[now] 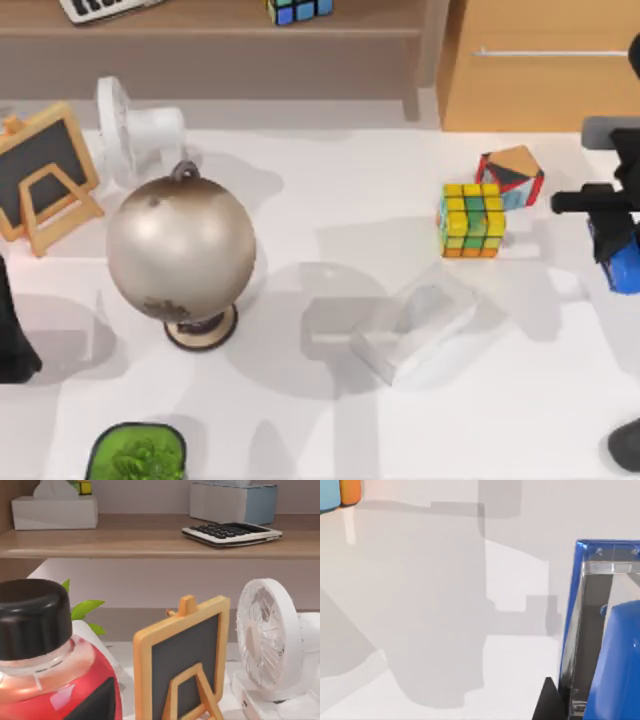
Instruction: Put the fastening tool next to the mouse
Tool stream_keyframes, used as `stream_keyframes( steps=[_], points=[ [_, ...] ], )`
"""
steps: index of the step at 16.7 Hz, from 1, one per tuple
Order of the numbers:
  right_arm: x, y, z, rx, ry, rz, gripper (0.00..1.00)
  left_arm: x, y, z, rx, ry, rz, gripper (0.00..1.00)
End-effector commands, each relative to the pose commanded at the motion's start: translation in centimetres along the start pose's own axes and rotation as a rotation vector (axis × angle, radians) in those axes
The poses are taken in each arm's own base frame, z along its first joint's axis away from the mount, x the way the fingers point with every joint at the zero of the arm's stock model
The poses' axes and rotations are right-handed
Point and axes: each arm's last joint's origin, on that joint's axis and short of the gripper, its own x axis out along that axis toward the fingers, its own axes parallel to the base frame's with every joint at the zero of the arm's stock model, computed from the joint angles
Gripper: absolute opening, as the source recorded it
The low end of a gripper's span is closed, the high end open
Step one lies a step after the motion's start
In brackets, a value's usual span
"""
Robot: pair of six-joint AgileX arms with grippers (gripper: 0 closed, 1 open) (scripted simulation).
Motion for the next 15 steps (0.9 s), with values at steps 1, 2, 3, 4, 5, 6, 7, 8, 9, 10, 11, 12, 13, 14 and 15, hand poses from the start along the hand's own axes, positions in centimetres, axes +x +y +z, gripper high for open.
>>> stream_keyframes(
  steps=[1, 2, 3, 4, 5, 6, 7, 8, 9, 10, 11, 12, 13, 14, 15],
  points=[
    [-0.2, 0.3, 0.1, -0.014, -0.009, 0.008, 0.0, 0.0, 0.0, 0.0, 0.0, 0.0, 0.0, 1.0],
    [-0.4, 0.6, 0.2, -0.027, -0.019, 0.016, 0.0, 0.0, 0.0, 0.0, 0.0, 0.0, 0.0, 1.0],
    [-0.6, 0.8, 0.3, -0.037, -0.03, 0.022, 0.0, 0.0, 0.0, 0.0, 0.0, 0.0, 0.0, 1.0],
    [-0.7, 1.0, 0.5, -0.046, -0.042, 0.027, 0.0, 0.0, 0.0, 0.0, 0.0, 0.0, 0.0, 1.0],
    [-0.9, 1.2, 0.6, -0.051, -0.054, 0.03, 0.0, 0.0, 0.0, 0.0, 0.0, 0.0, 0.0, 1.0],
    [-1.0, 1.2, 0.8, -0.054, -0.066, 0.032, 0.0, 0.0, 0.0, 0.0, 0.0, 0.0, 0.0, 1.0],
    [-1.1, 1.2, 1.0, -0.052, -0.078, 0.033, 0.0, 0.0, 0.0, 0.0, 0.0, 0.0, 0.0, 1.0],
    [-1.2, 1.2, 1.1, -0.048, -0.09, 0.031, 0.0, 0.0, 0.0, 0.0, 0.0, 0.0, 0.0, 1.0],
    [-1.3, 1.1, 1.2, -0.042, -0.1, 0.029, 0.0, 0.0, 0.0, 0.0, 0.0, 0.0, 0.0, 1.0],
    [-1.2, 0.9, 1.3, -0.034, -0.107, 0.026, 0.0, 0.0, 0.0, 0.0, 0.0, 0.0, 0.0, 1.0],
    [-1.1, 0.7, 1.3, -0.025, -0.112, 0.021, 0.0, 0.0, 0.0, 0.0, 0.0, 0.0, 0.0, 1.0],
    [-1.0, 0.5, 1.3, -0.014, -0.112, 0.016, 0.0, 0.0, 0.0, 0.0, 0.0, 0.0, 0.0, 1.0],
    [-0.6, 0.2, 1.3, -0.001, -0.108, 0.009, 0.0, 0.0, 0.0, 0.0, 0.0, 0.0, 0.0, 1.0],
    [-0.2, -0.1, 1.1, 0.012, -0.1, 0.002, 0.0, 0.0, 0.0, 0.0, 0.0, 0.0, 0.0, 1.0],
    [0.3, -0.4, 1.0, 0.024, -0.086, -0.005, 0.0, 0.0, 0.0, 0.0, 0.0, 0.0, 0.0, 1.0]
  ],
)
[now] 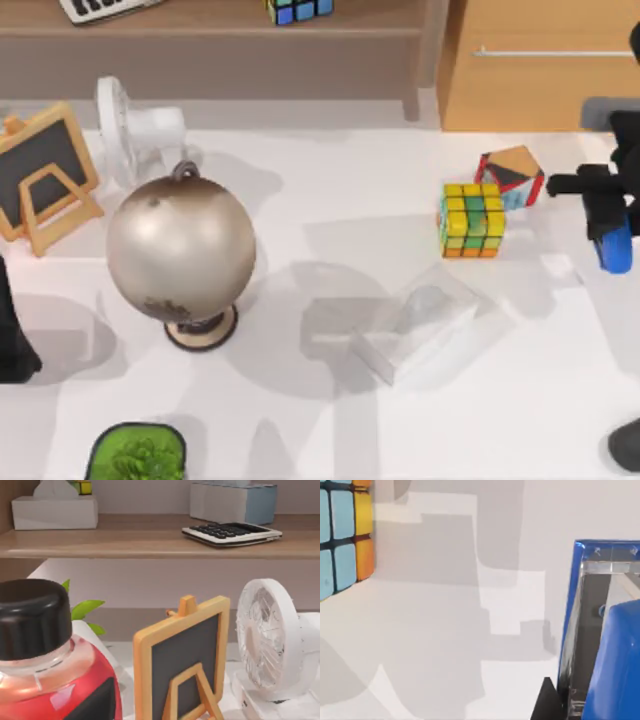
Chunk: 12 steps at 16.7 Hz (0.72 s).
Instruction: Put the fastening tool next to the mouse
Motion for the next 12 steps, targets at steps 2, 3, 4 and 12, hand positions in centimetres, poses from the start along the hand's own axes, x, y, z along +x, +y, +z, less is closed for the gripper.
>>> stream_keyframes(
  steps=[2, 3, 4, 12],
  points=[
    [1.3, -0.6, -0.6, 0.021, 0.04, -0.016, 0.0, 0.0, 0.0, 0.0, 0.0, 0.0, 0.0, 1.0],
    [1.9, -0.8, -0.9, 0.029, 0.064, -0.023, 0.0, 0.0, 0.0, 0.0, 0.0, 0.0, 0.0, 1.0],
    [2.6, -1.0, -1.2, 0.036, 0.09, -0.029, 0.0, 0.0, 0.0, 0.0, 0.0, 0.0, 0.0, 1.0],
    [3.5, -1.2, -1.7, 0.043, 0.123, -0.035, 0.15, 0.0, 0.0, 0.0, 0.0, 0.0, 0.0, 1.0]
  ],
)
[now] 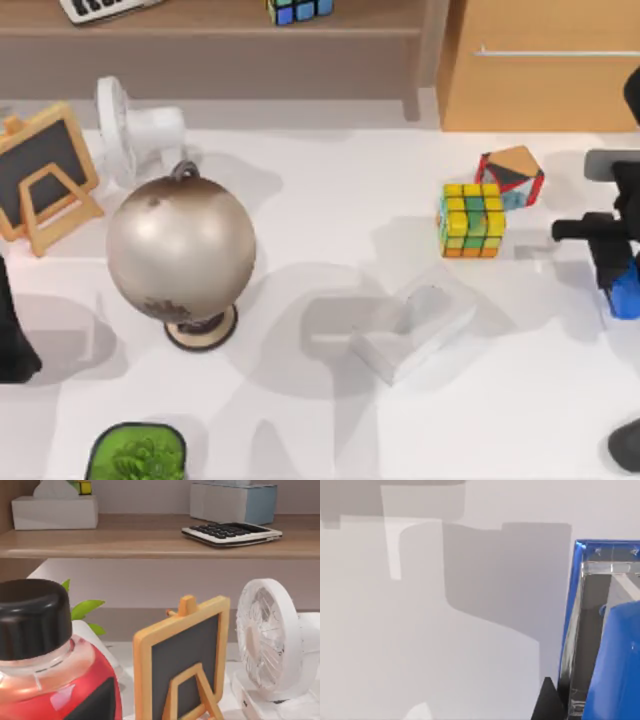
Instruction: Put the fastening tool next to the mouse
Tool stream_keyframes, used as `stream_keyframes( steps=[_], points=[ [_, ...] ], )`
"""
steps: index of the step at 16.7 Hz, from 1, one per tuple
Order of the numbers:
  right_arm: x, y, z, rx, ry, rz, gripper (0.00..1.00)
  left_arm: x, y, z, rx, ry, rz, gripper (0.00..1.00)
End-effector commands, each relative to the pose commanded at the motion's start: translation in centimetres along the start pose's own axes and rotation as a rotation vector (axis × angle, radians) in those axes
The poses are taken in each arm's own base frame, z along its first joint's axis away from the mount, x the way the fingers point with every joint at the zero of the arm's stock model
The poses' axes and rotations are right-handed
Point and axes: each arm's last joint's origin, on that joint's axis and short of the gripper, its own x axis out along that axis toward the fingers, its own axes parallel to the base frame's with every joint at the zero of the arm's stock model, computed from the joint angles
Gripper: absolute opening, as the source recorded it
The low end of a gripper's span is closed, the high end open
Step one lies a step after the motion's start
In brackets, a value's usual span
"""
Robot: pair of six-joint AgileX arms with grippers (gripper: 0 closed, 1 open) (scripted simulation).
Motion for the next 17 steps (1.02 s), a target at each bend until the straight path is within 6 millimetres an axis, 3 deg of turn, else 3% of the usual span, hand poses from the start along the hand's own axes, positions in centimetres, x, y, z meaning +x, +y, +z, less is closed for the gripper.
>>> stream_keyframes(
  steps=[11, 17],
  points=[
    [0.0, 0.0, 0.0, 0.0, 0.0, 0.0, 0.98, 0.0, 0.0, 0.0, 0.0, 0.0, 0.0, 1.0],
    [0.0, 0.0, 0.0, 0.0, 0.0, 0.0, 1.0, 0.0, 0.0, 0.0, 0.0, 0.0, 0.0, 1.0]
  ],
)
